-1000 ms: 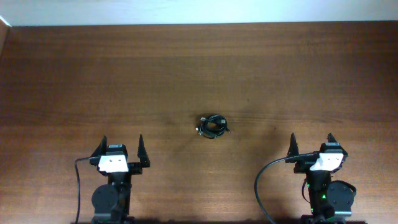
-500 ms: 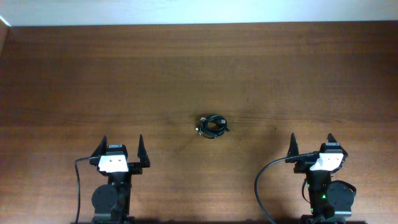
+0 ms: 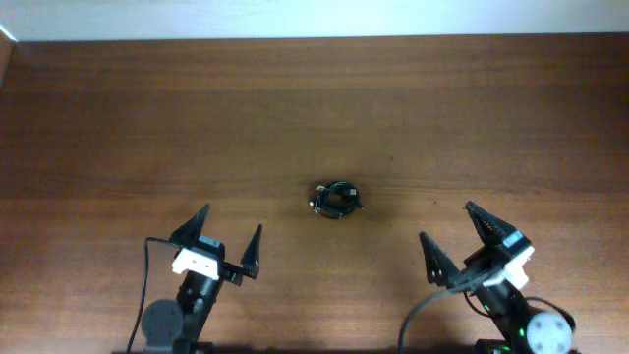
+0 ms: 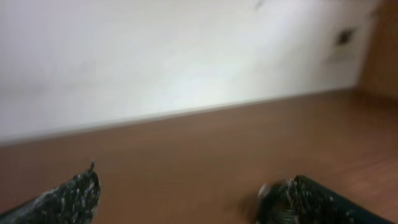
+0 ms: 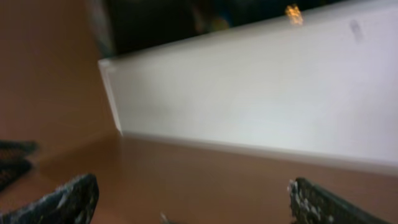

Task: Untangle cables
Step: 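Move both grippers toward the black cable bundle at table center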

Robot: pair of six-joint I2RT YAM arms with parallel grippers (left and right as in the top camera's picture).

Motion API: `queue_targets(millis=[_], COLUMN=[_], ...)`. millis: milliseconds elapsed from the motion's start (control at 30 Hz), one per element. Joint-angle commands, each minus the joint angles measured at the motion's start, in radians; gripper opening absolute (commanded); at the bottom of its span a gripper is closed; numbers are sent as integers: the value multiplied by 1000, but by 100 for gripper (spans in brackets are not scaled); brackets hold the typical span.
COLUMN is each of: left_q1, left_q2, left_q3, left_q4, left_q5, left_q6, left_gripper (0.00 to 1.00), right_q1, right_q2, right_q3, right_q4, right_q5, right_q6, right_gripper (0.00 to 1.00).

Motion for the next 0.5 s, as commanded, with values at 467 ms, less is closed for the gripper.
queue_targets(millis=[467], left_q1=[-4], left_q2=[1064], left_q3=[1376], left_q4=[-1156], left_q5=[240], left_q6=[78], left_gripper=[99], right_q1=[-2], right_q2=[614], right_q3=[1318], right_q4=[-1447], right_q5=[45], right_q6=[-397], right_gripper=[98])
